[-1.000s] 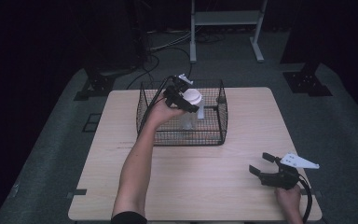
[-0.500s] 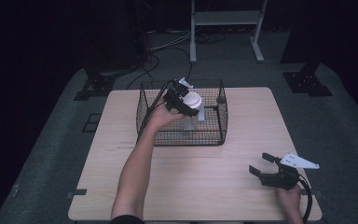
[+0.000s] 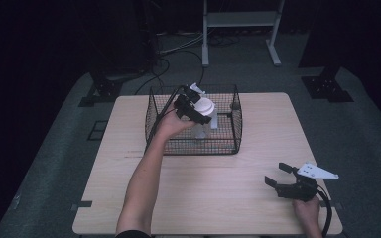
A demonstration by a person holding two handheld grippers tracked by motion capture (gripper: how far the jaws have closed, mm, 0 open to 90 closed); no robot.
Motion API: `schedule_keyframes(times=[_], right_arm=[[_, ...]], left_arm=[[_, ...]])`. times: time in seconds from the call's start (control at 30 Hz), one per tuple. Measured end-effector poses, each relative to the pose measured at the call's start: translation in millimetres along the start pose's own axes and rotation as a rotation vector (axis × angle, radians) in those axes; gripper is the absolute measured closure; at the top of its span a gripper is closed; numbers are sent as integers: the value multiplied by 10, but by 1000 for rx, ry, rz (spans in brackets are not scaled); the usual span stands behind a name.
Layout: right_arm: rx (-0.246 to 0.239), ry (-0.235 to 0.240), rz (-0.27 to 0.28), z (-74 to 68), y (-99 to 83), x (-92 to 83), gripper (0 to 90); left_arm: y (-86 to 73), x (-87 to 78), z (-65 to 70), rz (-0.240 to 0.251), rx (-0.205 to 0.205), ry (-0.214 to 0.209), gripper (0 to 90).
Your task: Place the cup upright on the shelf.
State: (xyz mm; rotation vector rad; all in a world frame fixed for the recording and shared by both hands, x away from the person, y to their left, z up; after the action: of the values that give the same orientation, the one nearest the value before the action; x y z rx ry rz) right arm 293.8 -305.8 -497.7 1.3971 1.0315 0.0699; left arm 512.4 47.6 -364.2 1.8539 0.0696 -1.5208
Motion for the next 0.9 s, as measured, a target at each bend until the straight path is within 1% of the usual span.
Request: schedule_keyframes(times=[0.1, 0.2, 0.23, 0.47, 0.7, 0.73, 0.77, 0.9], right_arm=[[-6, -4, -7, -6, 2, 7, 128], [-6, -6, -14, -11, 3, 12, 128], [-7, -7, -14, -11, 3, 13, 128], [-8, -7, -13, -11, 3, 15, 128], [-11, -10, -17, -14, 4, 19, 129], [-11, -10, -18, -14, 4, 20, 129], [-10, -11, -19, -15, 4, 20, 128], [-10, -12, -21, -17, 5, 22, 129]], left_arm=[[-16, -2, 2, 9, -1, -1, 44], [-33, 14, -23, 11, -9, -20, 34], [-34, 20, -26, 8, -12, -21, 25], [-35, 24, -26, 18, -10, -12, 16], [-64, -21, -20, 30, -2, -9, 0], [-68, -26, -20, 28, -3, -8, 0], [-74, -35, -20, 25, -3, 3, 0], [-103, -75, -37, 39, -12, 2, 0]])
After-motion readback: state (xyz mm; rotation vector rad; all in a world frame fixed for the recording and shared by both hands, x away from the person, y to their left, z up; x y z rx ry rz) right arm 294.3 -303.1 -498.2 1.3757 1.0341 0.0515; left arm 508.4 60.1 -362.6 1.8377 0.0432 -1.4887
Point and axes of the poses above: each handheld gripper's, and its own axes: x roughly forward along the jaws, y roughly out of its top, z roughly to its right, the point moved 1 cm from there along x, roughly forward along the jaws, and after that the axes turned 13 degrees about -z, right-handed, at the moved point
